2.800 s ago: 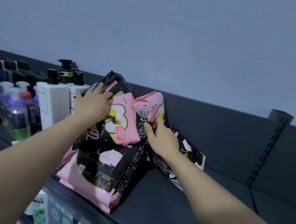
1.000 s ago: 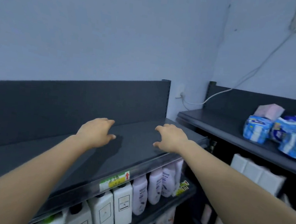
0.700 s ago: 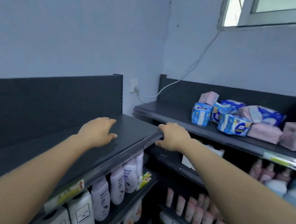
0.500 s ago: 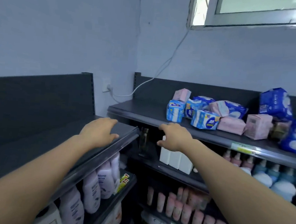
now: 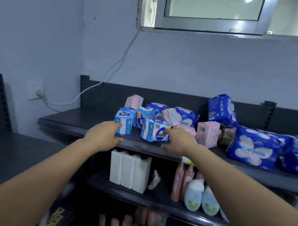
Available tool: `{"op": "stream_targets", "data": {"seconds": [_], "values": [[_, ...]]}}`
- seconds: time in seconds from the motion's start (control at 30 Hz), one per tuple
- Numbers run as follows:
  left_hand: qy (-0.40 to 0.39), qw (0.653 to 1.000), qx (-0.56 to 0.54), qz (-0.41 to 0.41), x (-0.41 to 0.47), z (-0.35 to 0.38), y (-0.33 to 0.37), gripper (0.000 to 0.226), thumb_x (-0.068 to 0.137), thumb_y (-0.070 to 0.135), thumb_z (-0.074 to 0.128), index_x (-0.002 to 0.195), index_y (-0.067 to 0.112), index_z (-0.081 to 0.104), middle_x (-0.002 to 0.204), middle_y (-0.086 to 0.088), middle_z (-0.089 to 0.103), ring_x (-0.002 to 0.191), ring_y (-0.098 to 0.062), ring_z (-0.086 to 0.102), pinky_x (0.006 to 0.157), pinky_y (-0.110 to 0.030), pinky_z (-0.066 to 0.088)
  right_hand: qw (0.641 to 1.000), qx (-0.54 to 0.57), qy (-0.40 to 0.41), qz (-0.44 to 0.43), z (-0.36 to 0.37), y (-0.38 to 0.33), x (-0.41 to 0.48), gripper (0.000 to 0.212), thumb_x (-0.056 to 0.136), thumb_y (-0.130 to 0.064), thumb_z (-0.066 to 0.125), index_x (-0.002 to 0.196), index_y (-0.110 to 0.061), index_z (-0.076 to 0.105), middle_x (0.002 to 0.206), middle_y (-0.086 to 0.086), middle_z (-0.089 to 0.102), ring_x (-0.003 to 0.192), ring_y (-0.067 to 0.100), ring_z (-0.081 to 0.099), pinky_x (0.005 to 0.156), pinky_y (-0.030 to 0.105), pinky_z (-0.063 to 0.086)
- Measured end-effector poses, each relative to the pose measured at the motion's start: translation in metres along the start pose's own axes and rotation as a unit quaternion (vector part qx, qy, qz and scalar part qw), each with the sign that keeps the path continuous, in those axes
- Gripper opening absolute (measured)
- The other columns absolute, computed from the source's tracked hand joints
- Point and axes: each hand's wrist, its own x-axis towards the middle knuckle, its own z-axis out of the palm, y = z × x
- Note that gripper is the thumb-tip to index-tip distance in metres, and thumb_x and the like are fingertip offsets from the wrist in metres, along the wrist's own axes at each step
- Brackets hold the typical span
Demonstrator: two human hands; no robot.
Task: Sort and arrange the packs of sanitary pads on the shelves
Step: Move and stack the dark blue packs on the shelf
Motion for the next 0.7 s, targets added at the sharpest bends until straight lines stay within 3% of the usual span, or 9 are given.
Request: {"op": "stream_targets", "data": {"seconds": [0.2,0.4,0.57,0.7], "values": [[0.006,0.999,-0.024,0.023,0.071,0.026,0.056,0.052,0.092,0.04,0.058,0.139,0.022,0.046,0.142,0.0,0.049,0.127,-0.022,0.047,0.097,-0.035,0.042,0.999,-0.015,0.011,0.037,-0.001,0.081,0.022,0.052,0.086,-0.042,0.061,0.133,-0.021,0.052,0.135,0.006,0.054,0.123,0.027,0.051,0.099,0.039,0.045],[-0.004,0.999,-0.032,0.04,0.134,0.044,0.094,0.057,0.095,0.038,0.055,0.146,0.02,0.038,0.149,-0.002,0.042,0.135,-0.024,0.041,0.104,-0.038,0.038,0.997,-0.017,0.011,0.079,0.001,0.14,0.048,0.051,0.089,-0.045,0.059,0.133,-0.022,0.05,0.129,0.005,0.054,0.118,0.025,0.051,0.093,0.038,0.045],[0.024,0.998,-0.031,0.054,0.192,0.055,0.106,0.038,0.094,0.033,0.055,0.127,0.014,0.054,0.134,-0.007,0.055,0.12,-0.027,0.052,0.095,-0.041,0.045,0.993,0.013,0.038,0.108,0.005,0.17,0.084,0.049,0.088,-0.048,0.06,0.13,-0.024,0.052,0.126,0.002,0.056,0.115,0.024,0.053,0.093,0.04,0.047],[0.047,0.997,-0.022,0.059,0.242,0.063,0.11,0.032,0.096,0.023,0.05,0.125,0.012,0.057,0.13,-0.008,0.057,0.116,-0.029,0.055,0.093,-0.042,0.047,0.992,0.017,0.046,0.12,0.013,0.189,0.122,0.046,0.088,-0.047,0.059,0.127,-0.022,0.054,0.122,0.001,0.059,0.111,0.022,0.054,0.092,0.041,0.049]]}}
